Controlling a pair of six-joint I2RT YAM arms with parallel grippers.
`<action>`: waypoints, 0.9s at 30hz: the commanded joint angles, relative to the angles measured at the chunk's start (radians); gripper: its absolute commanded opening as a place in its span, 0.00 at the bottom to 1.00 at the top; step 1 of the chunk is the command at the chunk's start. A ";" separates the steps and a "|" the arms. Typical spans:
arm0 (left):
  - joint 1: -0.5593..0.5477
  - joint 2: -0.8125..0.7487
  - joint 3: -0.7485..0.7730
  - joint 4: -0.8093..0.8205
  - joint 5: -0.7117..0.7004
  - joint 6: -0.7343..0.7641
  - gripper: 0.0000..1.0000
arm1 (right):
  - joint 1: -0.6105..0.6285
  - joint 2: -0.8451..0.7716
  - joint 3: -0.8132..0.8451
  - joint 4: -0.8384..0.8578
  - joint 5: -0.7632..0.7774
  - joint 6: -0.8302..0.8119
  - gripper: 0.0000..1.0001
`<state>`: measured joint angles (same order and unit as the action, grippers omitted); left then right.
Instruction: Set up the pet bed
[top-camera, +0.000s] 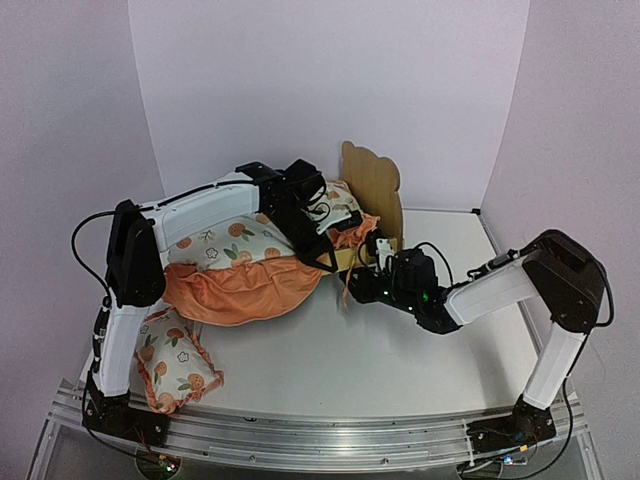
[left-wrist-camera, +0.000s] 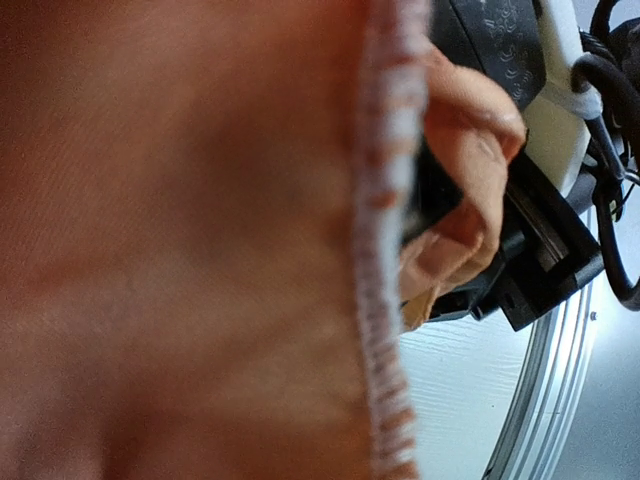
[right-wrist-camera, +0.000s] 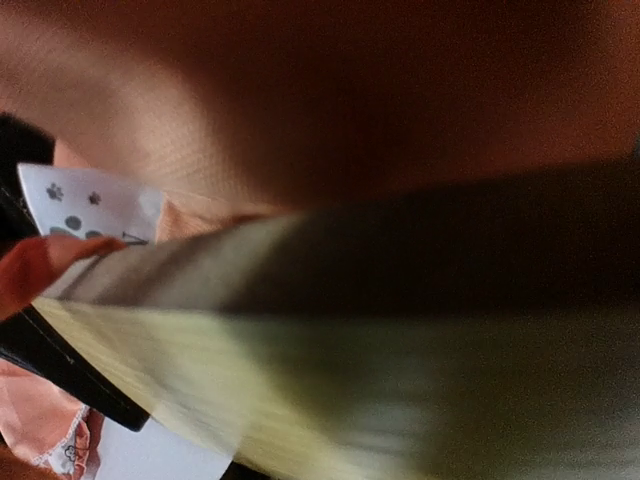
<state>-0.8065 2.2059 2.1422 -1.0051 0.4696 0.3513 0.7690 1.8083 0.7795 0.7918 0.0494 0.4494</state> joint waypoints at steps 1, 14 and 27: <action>0.020 -0.143 0.094 0.124 0.073 -0.062 0.00 | -0.002 0.031 0.019 0.040 0.040 0.052 0.13; 0.080 -0.135 0.113 0.155 0.076 -0.081 0.00 | -0.002 -0.079 -0.120 -0.118 0.112 0.036 0.00; 0.104 -0.174 -0.266 0.390 -0.061 0.052 0.00 | -0.002 -0.450 -0.180 -0.769 -0.024 -0.011 0.00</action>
<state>-0.7555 2.1405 1.9446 -0.8520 0.4747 0.3798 0.7660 1.4143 0.6034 0.3429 0.1363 0.4690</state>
